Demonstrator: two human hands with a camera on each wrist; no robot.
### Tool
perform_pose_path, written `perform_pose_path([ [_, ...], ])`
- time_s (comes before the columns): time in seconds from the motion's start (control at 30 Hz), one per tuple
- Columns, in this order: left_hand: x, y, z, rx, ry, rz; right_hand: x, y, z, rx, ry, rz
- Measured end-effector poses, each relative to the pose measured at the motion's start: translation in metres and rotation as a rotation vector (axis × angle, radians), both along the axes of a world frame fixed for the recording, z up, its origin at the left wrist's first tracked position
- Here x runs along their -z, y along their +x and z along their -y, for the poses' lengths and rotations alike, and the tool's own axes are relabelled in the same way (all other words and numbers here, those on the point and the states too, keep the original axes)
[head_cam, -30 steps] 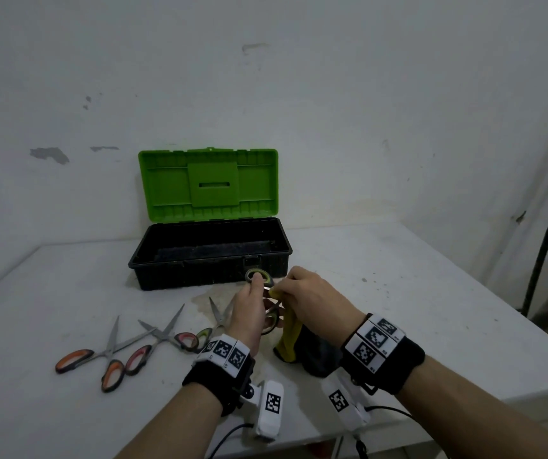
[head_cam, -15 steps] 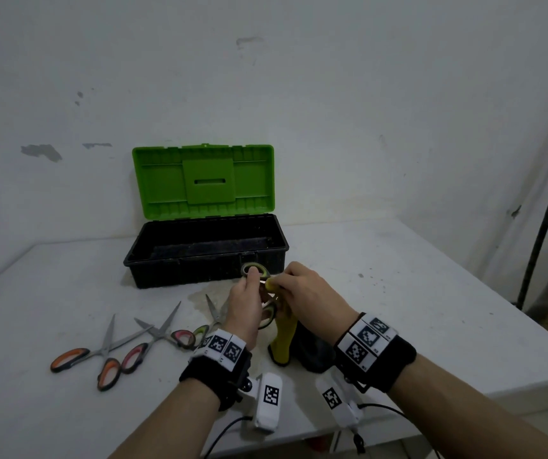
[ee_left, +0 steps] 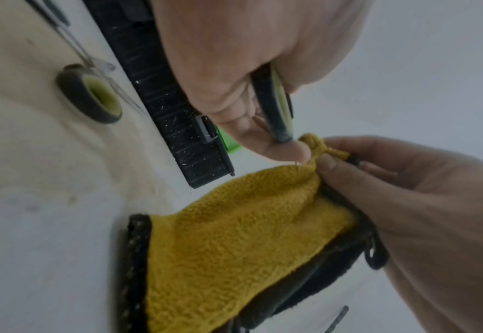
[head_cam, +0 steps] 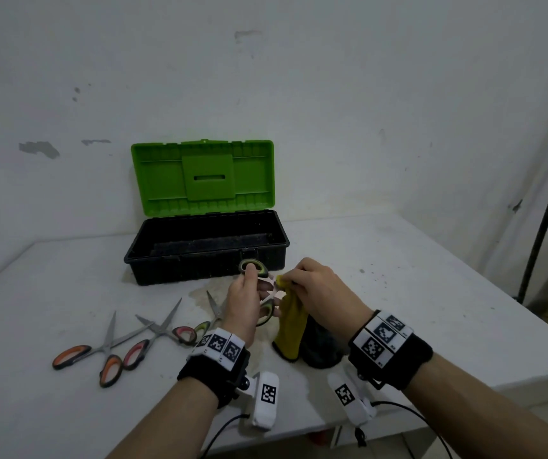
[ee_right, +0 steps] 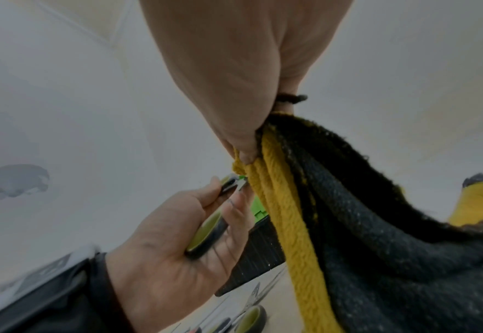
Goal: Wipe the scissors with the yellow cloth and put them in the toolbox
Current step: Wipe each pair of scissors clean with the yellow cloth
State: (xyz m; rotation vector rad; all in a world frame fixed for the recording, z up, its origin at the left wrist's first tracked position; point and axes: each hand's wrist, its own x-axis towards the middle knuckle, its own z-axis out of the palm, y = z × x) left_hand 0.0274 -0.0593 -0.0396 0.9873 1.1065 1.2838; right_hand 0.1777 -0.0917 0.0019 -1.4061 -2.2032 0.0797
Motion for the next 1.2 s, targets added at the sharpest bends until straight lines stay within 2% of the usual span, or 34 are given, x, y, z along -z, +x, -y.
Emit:
perform_pose_path([
  [0.17, 0.0, 0.005, 0.0, 0.049, -0.003, 0.004, 0.003, -0.006, 0.005, -0.068, 0.023, 0.027],
  [0.33, -0.003, 0.001, 0.002, 0.056, 0.004, 0.035, 0.0, 0.005, -0.006, 0.036, -0.018, -0.024],
  [0.57, -0.004, 0.007, 0.003, 0.09, -0.006, 0.003, 0.002, -0.011, 0.009, -0.225, -0.007, 0.11],
  [0.73, -0.002, 0.004, 0.002, 0.049, -0.004, -0.031, 0.002, 0.0, 0.0, -0.115, 0.018, 0.162],
  [0.9, 0.001, 0.006, 0.003, 0.07, -0.044, 0.034, 0.008, 0.0, 0.001, -0.138, 0.015, 0.039],
  [1.07, 0.002, 0.008, 0.002, 0.054, -0.06, 0.087, 0.013, 0.007, -0.007, 0.039, -0.057, -0.156],
  [1.2, 0.001, 0.011, 0.001, 0.048, -0.067, 0.058, 0.012, 0.0, -0.002, 0.041, -0.067, -0.181],
])
